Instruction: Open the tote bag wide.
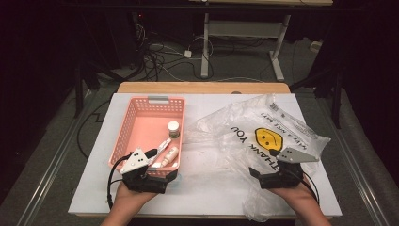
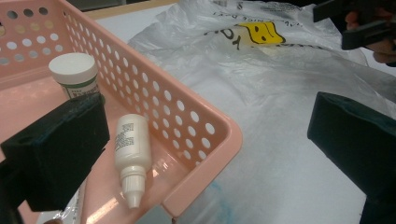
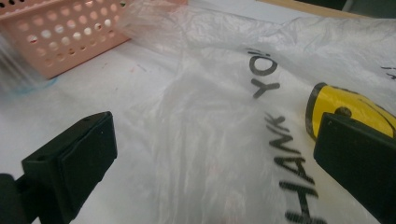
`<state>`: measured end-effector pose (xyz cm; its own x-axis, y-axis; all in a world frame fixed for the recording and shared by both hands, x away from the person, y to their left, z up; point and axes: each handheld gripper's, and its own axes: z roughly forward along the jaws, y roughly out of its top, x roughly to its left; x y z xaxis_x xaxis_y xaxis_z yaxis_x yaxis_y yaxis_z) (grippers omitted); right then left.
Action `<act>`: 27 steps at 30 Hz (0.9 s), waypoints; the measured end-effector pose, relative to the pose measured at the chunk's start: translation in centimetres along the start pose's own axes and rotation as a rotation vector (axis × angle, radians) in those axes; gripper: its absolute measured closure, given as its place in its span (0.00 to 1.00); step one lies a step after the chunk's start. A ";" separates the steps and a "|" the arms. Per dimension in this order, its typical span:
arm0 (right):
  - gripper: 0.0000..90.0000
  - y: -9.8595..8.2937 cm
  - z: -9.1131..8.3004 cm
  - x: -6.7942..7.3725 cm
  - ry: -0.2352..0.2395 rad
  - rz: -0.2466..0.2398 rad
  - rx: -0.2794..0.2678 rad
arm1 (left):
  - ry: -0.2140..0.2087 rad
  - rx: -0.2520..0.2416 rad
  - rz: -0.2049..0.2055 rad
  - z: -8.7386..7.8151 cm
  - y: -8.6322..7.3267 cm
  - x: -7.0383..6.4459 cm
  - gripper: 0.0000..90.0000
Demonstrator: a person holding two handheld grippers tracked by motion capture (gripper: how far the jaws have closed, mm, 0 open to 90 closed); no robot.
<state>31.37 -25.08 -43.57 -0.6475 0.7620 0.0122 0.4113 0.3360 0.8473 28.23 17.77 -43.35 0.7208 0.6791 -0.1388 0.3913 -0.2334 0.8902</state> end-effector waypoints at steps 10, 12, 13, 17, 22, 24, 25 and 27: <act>0.00 2.0 2.7 -0.8 -0.024 0.011 -0.024 | 0.006 -0.011 0.006 -0.3 -0.2 -0.1 0.00; 0.00 2.0 3.2 -0.8 -0.004 0.008 -0.016 | 0.007 -0.011 0.001 -0.3 -0.3 0.0 0.00; 0.00 2.0 3.5 -0.6 0.005 -0.005 0.004 | 0.007 -0.011 -0.004 -0.4 -0.3 0.0 0.00; 0.00 1.7 4.3 -0.1 0.033 -0.015 0.046 | 0.004 -0.006 -0.012 -0.6 -0.5 -0.1 0.00; 0.01 1.4 5.1 0.2 0.069 -0.040 0.107 | -0.001 -0.003 -0.008 -1.0 -0.9 -0.3 0.00; 0.05 1.2 5.4 0.2 0.087 -0.043 0.129 | 0.000 -0.004 -0.010 -1.1 -0.9 -0.2 0.00; 0.07 1.0 5.5 0.3 0.084 -0.050 0.140 | 0.000 -0.004 -0.009 -1.1 -0.9 -0.2 0.00; 0.13 0.8 5.8 0.3 0.098 -0.050 0.162 | -0.001 -0.001 -0.009 -1.0 -1.0 -0.2 0.00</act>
<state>35.22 -21.34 -46.03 -0.7258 0.6873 0.0302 0.4698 0.4631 0.7515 27.10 18.57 -43.72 0.7179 0.6805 -0.1470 0.3968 -0.2263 0.8896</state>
